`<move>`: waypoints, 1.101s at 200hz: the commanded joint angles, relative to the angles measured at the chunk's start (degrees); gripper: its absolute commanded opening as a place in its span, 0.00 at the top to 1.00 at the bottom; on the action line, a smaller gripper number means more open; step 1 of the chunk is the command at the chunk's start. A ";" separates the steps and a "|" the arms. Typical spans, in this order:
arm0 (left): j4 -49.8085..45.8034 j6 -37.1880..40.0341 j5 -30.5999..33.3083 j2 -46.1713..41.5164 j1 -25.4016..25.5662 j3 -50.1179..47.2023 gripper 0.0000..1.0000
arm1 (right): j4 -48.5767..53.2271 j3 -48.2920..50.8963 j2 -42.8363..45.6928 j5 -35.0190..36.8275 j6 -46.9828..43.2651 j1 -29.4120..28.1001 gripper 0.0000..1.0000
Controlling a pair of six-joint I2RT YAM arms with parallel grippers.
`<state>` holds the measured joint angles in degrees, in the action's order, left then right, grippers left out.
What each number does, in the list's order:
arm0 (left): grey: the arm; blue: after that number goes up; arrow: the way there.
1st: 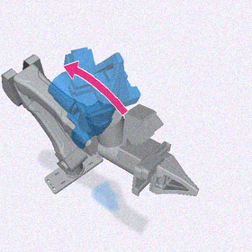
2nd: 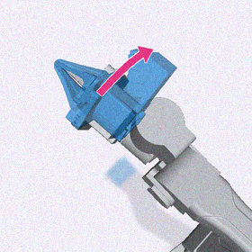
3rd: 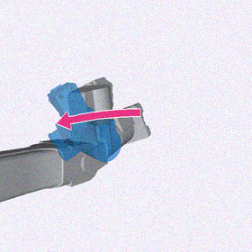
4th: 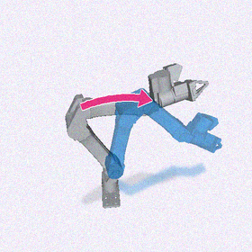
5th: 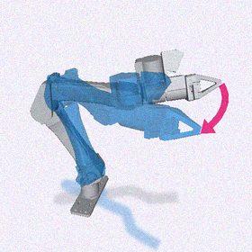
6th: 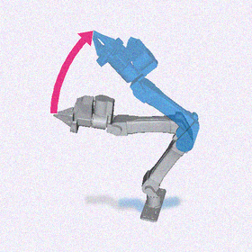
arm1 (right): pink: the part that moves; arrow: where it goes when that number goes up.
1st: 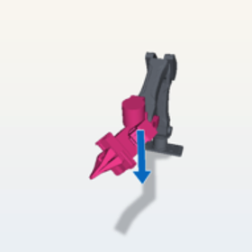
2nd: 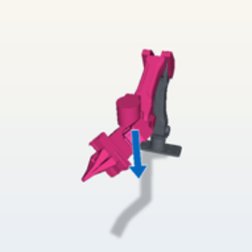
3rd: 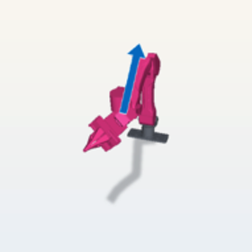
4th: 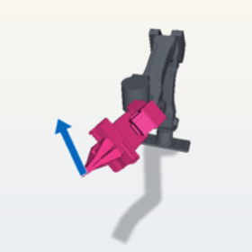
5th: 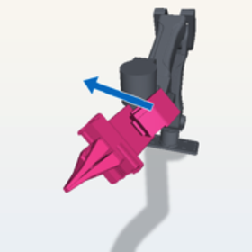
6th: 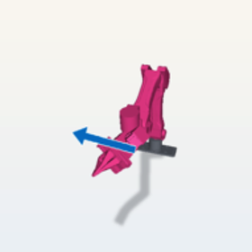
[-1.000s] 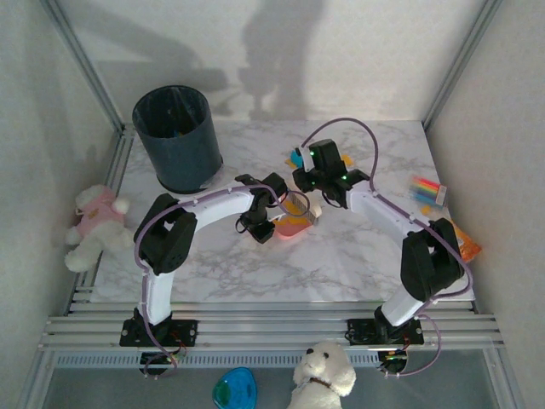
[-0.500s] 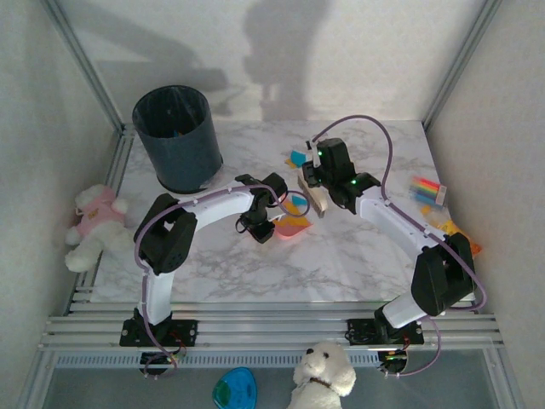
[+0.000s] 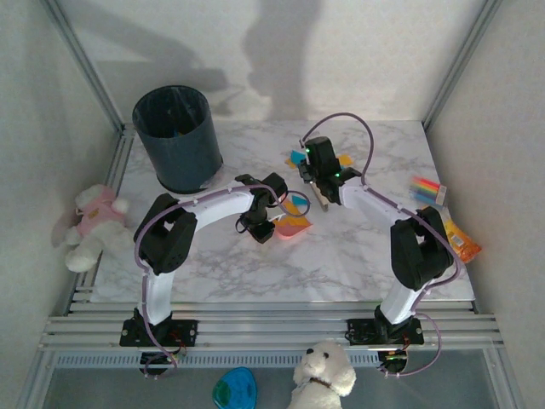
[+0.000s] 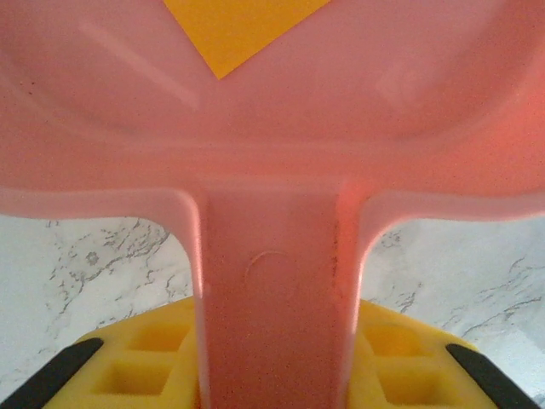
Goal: Sweep away the paper scraps from the table
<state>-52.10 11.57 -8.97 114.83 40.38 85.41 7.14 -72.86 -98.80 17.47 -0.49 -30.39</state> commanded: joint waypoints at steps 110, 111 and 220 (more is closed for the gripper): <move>-0.88 -0.25 1.67 0.10 -0.31 0.38 1.00 | 7.07 2.90 6.34 -17.58 -0.79 -0.46 1.00; -0.89 -0.24 1.67 0.12 -0.31 0.38 1.00 | 7.09 2.90 6.43 -17.66 -0.77 -0.50 1.00; 2.59 -0.56 1.87 -2.25 -0.43 0.20 1.00 | 4.83 4.47 14.62 -12.45 2.85 -0.38 1.00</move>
<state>-50.76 11.57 -8.95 114.80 40.38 85.41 14.70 -69.34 -88.75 0.82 -0.32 -30.61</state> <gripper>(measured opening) 0.272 0.258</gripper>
